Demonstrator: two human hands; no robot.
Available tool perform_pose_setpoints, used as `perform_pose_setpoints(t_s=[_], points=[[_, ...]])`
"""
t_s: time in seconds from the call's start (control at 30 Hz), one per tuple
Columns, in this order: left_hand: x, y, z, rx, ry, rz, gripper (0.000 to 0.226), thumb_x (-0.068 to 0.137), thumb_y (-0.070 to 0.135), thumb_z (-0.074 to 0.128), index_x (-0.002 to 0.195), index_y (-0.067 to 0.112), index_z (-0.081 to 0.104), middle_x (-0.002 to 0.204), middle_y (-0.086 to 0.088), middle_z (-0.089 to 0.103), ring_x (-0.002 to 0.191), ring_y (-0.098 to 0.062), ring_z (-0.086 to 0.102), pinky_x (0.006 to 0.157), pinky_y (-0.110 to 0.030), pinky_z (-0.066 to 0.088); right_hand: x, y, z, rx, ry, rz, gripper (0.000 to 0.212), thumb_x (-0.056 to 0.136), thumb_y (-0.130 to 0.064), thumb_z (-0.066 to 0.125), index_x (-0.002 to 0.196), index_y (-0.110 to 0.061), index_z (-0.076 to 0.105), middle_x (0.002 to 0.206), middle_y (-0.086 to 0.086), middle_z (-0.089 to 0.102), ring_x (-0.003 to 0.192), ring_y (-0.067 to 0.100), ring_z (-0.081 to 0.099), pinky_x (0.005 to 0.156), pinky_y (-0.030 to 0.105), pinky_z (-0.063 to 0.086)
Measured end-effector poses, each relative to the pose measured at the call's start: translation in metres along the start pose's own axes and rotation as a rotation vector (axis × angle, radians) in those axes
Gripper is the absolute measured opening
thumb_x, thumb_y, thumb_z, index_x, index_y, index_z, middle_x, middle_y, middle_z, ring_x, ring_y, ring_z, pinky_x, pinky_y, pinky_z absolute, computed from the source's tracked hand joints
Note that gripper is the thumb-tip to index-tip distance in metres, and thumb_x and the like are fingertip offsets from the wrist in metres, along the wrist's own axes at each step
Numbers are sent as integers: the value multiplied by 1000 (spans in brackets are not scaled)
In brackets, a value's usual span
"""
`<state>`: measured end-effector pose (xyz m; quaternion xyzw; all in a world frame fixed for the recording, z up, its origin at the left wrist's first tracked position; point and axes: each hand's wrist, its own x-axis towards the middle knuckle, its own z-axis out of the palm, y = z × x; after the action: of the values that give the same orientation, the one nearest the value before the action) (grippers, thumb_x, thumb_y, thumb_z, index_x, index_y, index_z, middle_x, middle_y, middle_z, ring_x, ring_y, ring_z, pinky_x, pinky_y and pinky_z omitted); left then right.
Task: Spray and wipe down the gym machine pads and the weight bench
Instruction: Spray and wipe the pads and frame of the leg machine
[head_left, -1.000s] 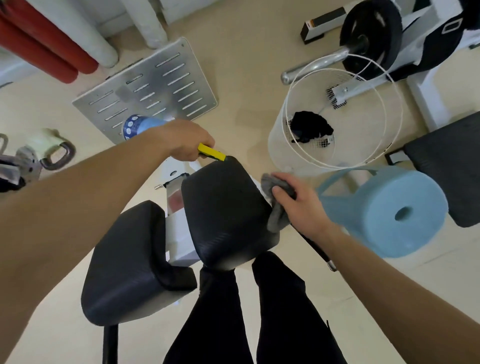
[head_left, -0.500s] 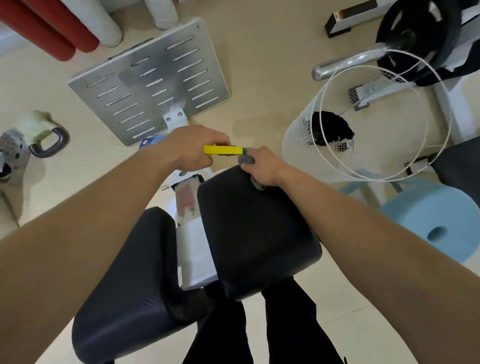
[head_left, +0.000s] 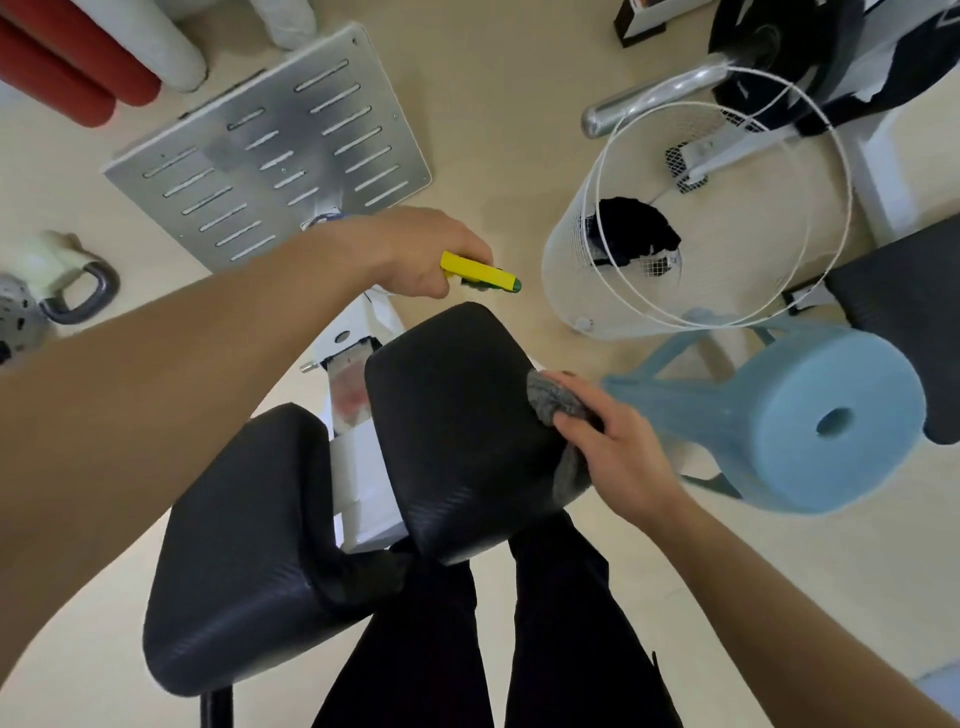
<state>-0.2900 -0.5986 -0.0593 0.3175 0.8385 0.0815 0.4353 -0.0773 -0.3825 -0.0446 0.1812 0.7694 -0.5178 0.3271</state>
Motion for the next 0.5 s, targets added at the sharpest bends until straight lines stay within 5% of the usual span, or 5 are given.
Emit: perform_pose_setpoints(t_s=[0.13,0.33,0.5], points=[[22,17,-15,66,-65,56,45,83,7,62,120,33,64,101,7,60,99,-28,57,83,-46,50,40,-5,5,-12,-14,3,37,103,-26,49,139,-34,55,127,-13,62,118,7,53,103,27,39],[36,28,-24,129,-125,47,43,83,1,63,122,20,65,109,-7,66,101,-31,58,83,-43,48,139,-2,28,91,-155,36,49,104,-32,44,153,-29,36,146,2,49,134,23,45,117,43,30],[35,49,-32,191,-199,45,49,83,1,62,124,27,67,108,-4,67,98,-29,58,81,-40,48,67,23,0,252,-136,35,32,98,-33,51,129,-33,61,120,-4,68,114,19,61,107,44,43]])
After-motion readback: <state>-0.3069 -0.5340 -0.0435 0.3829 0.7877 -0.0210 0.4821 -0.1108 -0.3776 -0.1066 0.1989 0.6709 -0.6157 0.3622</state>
